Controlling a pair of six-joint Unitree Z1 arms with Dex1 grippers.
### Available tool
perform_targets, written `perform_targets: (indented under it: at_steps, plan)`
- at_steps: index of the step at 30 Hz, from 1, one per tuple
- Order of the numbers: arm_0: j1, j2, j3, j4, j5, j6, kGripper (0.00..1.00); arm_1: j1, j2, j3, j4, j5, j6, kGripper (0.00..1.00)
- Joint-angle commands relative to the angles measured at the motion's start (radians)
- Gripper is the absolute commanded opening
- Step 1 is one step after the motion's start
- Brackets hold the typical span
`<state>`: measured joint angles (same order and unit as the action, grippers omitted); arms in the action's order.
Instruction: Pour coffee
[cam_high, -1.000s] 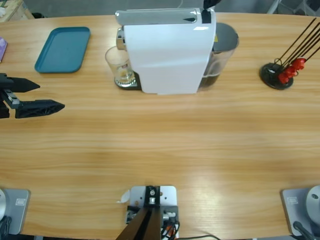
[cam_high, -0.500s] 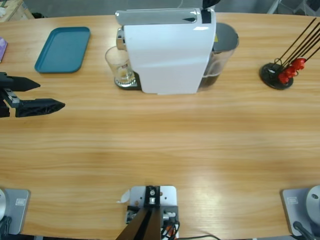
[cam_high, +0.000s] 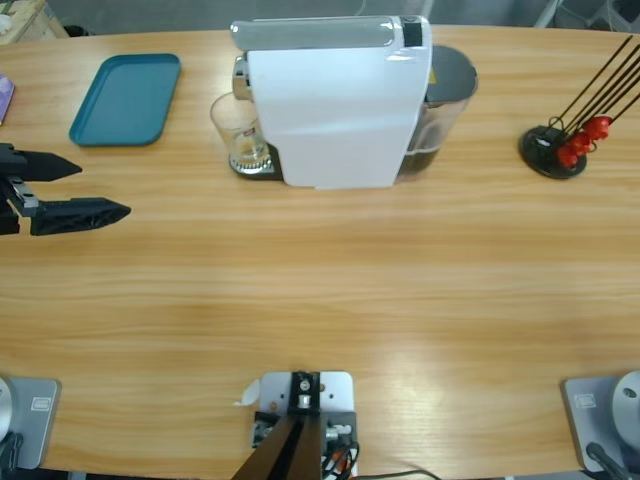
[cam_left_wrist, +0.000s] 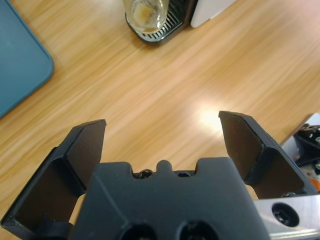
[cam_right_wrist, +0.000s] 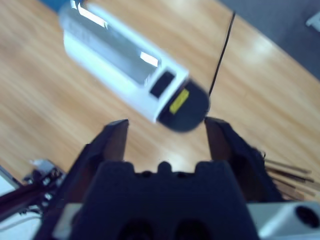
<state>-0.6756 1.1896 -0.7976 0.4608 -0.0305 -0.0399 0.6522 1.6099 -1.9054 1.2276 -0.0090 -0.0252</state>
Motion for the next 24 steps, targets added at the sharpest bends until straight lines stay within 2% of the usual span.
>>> perform_targets:
  at_steps: [1, 8, 15, 24]
  plan:
    - [-0.009, -0.014, 0.039, -0.011, -0.023, 0.012, 1.000, 0.011, -0.315, 0.515, -0.269, 0.009, 0.010, 1.000]
    - [-0.009, -0.012, 0.024, -0.073, -0.047, 0.037, 1.000, 0.011, -0.441, 0.800, -0.348, 0.014, 0.016, 1.000]
    - [-0.009, -0.005, -0.014, -0.088, -0.044, 0.063, 1.000, 0.011, -0.534, 0.998, -0.446, -0.016, 0.019, 1.000]
    - [-0.009, 0.004, -0.034, -0.079, -0.077, 0.075, 1.000, 0.011, -0.598, 1.022, -0.451, -0.022, 0.033, 1.000]
